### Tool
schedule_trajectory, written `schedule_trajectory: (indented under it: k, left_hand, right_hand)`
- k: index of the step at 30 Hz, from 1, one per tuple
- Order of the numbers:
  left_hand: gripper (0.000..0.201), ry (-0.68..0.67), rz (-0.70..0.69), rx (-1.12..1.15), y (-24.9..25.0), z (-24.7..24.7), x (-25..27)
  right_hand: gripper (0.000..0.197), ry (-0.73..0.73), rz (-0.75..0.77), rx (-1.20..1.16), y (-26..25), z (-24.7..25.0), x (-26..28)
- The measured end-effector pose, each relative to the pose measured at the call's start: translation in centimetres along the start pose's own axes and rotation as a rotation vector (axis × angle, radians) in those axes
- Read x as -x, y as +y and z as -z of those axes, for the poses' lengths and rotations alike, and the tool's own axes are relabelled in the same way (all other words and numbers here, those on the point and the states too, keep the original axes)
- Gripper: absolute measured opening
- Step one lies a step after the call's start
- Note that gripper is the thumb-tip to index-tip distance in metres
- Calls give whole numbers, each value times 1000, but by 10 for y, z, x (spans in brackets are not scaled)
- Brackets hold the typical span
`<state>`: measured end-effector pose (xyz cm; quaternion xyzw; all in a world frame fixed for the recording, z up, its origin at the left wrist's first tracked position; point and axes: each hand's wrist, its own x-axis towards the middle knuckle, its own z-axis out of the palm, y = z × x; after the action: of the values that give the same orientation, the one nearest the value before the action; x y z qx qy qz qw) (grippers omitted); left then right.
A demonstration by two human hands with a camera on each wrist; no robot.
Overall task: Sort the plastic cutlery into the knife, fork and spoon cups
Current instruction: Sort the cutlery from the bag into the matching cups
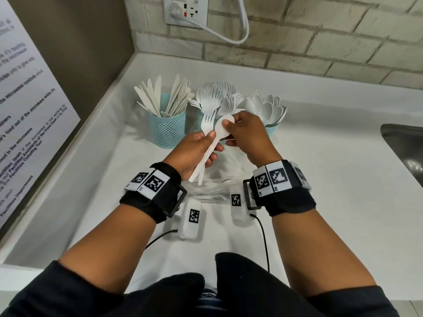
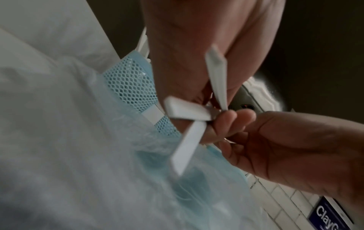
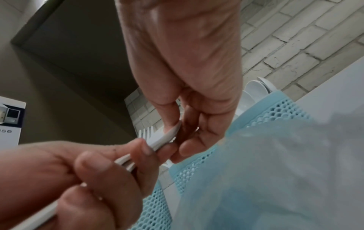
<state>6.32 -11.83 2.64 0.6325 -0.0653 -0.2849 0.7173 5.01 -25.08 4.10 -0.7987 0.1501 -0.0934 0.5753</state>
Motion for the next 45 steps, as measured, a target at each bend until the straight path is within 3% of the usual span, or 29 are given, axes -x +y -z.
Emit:
schedule_trajectory:
  k: [2,4,9,13,16,21,24,28,31,33,37,40,45]
  left_hand:
    - [31,-7,-1,-62,4,-4,1]
    - [35,0,3,-87,8,-5,1]
    - [33,20,-29,11,14,-2,-3]
    - [34,9,-79,46,16,-6,-4]
    - [29,6,-104,50,16,-7,-3]
    - [24,4,-151,47,22,-8,-3]
    - [24,20,-176,70,31,-8,-5]
    - [31,81,-217,89,41,-8,-13]
    - [26,77,-275,75,48,-11,-16]
    - [26,55,-336,51,55,-12,-15]
    - [27,74,-470,-40,70,-9,-13]
    - [20,113,-562,-86,79,-6,-11]
    - [17,214,-792,-246,95,0,-13]
  right_hand:
    - [4,57,7,-32,-3,6,-2]
    - [17,162,41,-58,-5,19,-8]
    - [21,711,304,1,-22,62,-15]
    - [25,906,470,101,-26,79,-15]
    - [30,862,473,275,-14,75,-17]
    - [29,623,459,629,28,64,-32]
    - [28,574,422,755,43,60,-35]
    - [27,608,413,810,40,62,-30]
    - [31,601,316,786,37,61,-29]
    - [36,560,254,757,36,57,-31]
    - [51,442,286,754,36,51,-34]
    - [43,347,225,860,39,50,-32]
    - [37,339,222,867,42,51,-32]
